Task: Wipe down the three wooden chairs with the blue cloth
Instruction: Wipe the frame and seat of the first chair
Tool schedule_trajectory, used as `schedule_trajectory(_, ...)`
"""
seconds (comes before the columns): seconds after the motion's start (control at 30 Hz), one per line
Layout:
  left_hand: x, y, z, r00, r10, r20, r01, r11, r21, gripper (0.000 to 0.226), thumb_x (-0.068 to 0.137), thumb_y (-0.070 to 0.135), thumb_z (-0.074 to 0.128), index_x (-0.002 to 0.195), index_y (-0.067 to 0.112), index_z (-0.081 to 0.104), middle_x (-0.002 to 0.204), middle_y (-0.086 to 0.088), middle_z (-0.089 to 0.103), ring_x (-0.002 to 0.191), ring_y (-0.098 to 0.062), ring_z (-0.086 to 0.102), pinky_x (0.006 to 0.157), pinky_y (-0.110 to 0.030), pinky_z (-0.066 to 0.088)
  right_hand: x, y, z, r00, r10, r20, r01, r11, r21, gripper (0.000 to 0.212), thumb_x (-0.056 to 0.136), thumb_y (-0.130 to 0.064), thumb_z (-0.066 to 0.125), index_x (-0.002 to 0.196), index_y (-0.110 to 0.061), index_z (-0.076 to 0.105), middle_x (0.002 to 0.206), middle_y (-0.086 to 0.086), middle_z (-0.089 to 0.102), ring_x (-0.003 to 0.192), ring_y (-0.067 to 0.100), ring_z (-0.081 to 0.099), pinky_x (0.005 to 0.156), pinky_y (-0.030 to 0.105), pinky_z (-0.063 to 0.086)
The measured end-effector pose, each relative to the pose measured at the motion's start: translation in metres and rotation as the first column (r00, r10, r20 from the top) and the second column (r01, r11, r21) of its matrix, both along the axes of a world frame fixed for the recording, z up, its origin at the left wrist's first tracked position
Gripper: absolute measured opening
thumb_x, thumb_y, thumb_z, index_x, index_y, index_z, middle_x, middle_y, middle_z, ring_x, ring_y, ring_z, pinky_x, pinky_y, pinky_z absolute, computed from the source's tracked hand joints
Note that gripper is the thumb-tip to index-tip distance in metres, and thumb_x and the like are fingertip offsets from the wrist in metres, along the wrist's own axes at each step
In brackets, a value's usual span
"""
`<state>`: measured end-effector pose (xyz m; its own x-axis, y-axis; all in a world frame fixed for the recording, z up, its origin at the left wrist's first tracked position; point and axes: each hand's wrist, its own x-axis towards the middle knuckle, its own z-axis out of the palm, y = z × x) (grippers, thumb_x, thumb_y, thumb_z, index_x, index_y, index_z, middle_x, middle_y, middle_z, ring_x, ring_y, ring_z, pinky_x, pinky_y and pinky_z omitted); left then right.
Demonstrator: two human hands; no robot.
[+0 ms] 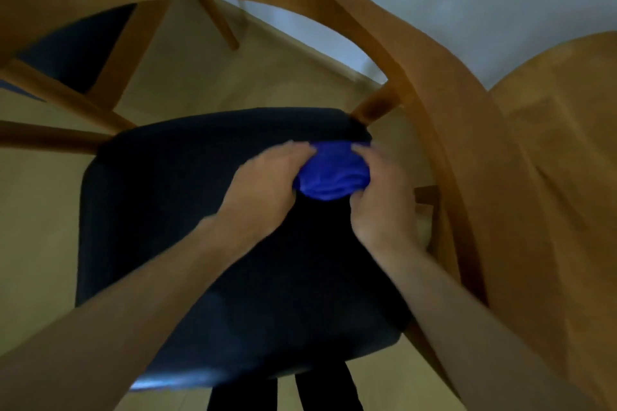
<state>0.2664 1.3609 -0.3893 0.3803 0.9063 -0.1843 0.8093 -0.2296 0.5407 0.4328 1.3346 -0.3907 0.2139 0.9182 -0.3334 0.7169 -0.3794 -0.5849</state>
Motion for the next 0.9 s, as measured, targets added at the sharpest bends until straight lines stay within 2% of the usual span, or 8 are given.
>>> schedule_trajectory(0.13, 0.016, 0.031, -0.022, 0.995, -0.004, -0.104, 0.003, 1.0, -0.008, 0.056, 0.089, 0.0, 0.047, 0.143, 0.016, 0.042, 0.151, -0.003, 0.037, 0.142, -0.021, 0.029, 0.115, -0.035, 0.025, -0.002, 0.032, -0.028, 0.998, 0.034, 0.058, -0.034, 0.999, 0.005, 0.051, 0.091, 0.0, 0.052, 0.137, -0.022, 0.049, 0.138, 0.003, 0.051, 0.128, 0.018, 0.048, 0.111, 0.04, 0.038)
schedule_trajectory(0.23, 0.013, 0.006, -0.014, 0.988, -0.126, -0.084, 0.127, 0.992, -0.001, 0.043, 0.089, 0.011, 0.042, 0.131, 0.011, 0.053, 0.135, -0.01, 0.053, 0.127, -0.028, 0.046, 0.108, -0.038, 0.036, -0.001, -0.006, -0.021, 0.973, 0.125, 0.192, -0.109, 0.99, -0.095, 0.061, 0.087, 0.003, 0.058, 0.145, -0.014, 0.044, 0.152, 0.008, 0.039, 0.141, 0.022, 0.034, 0.118, 0.036, 0.026)
schedule_trajectory(0.33, -0.008, -0.001, -0.003, 0.91, -0.383, -0.16, 0.365, 0.922, -0.13, 0.039, 0.091, 0.013, 0.048, 0.129, 0.021, 0.046, 0.127, 0.0, 0.053, 0.112, -0.018, 0.05, 0.093, -0.036, 0.047, -0.001, -0.024, 0.002, 0.974, 0.183, 0.136, -0.154, 0.967, -0.2, 0.061, 0.087, 0.001, 0.061, 0.144, -0.018, 0.046, 0.153, 0.003, 0.039, 0.14, 0.016, 0.036, 0.116, 0.025, 0.022)
schedule_trajectory(0.4, -0.023, 0.025, 0.001, 0.904, -0.404, -0.143, 0.395, 0.915, -0.088, 0.041, 0.091, 0.017, 0.036, 0.131, 0.021, 0.045, 0.126, 0.0, 0.053, 0.11, -0.018, 0.052, 0.09, -0.038, 0.048, -0.005, -0.011, 0.012, 0.977, 0.18, 0.117, -0.156, 0.97, -0.186, 0.063, 0.09, 0.001, 0.058, 0.147, -0.022, 0.041, 0.154, -0.001, 0.036, 0.14, 0.015, 0.035, 0.116, 0.025, 0.021)
schedule_trajectory(0.5, -0.025, 0.091, -0.002, 0.961, -0.268, -0.073, 0.273, 0.959, 0.072, 0.052, 0.089, 0.025, 0.024, 0.135, 0.016, 0.047, 0.138, -0.008, 0.05, 0.127, -0.027, 0.045, 0.103, -0.044, 0.04, -0.017, 0.028, 0.016, 0.981, 0.108, 0.159, -0.108, 0.994, -0.007, 0.063, 0.093, -0.002, 0.056, 0.148, -0.025, 0.036, 0.154, -0.003, 0.037, 0.138, 0.014, 0.038, 0.116, 0.03, 0.027)
schedule_trajectory(0.63, 0.003, 0.149, -0.034, 0.92, -0.369, -0.132, 0.382, 0.92, 0.093, 0.065, 0.092, -0.003, 0.048, 0.149, 0.019, 0.027, 0.158, -0.002, 0.022, 0.146, -0.023, 0.015, 0.117, -0.039, 0.022, -0.015, 0.056, -0.004, 0.928, 0.13, 0.349, -0.158, 0.986, 0.055, 0.056, 0.092, -0.001, 0.056, 0.144, -0.019, 0.045, 0.15, 0.0, 0.043, 0.133, 0.016, 0.043, 0.105, 0.023, 0.031)
schedule_trajectory(0.77, 0.007, 0.13, -0.059, 0.94, -0.331, 0.078, 0.336, 0.94, -0.056, 0.051, 0.085, 0.0, 0.055, 0.135, 0.01, 0.049, 0.139, -0.011, 0.049, 0.128, -0.026, 0.045, 0.108, -0.029, 0.028, -0.022, 0.045, -0.011, 0.967, 0.045, 0.249, -0.02, 0.995, -0.103, 0.053, 0.095, -0.003, 0.053, 0.145, -0.016, 0.042, 0.145, 0.004, 0.048, 0.133, 0.019, 0.043, 0.11, 0.029, 0.03)
schedule_trajectory(0.9, -0.014, 0.103, -0.044, 0.876, -0.469, 0.109, 0.464, 0.883, 0.068, 0.043, 0.077, -0.001, 0.056, 0.119, 0.006, 0.062, 0.119, -0.012, 0.062, 0.113, -0.028, 0.055, 0.102, -0.043, 0.042, -0.018, 0.029, 0.009, 0.967, 0.14, 0.213, -0.098, 0.976, -0.196, 0.052, 0.09, -0.006, 0.059, 0.138, -0.023, 0.048, 0.134, -0.001, 0.055, 0.122, 0.015, 0.051, 0.101, 0.024, 0.038)
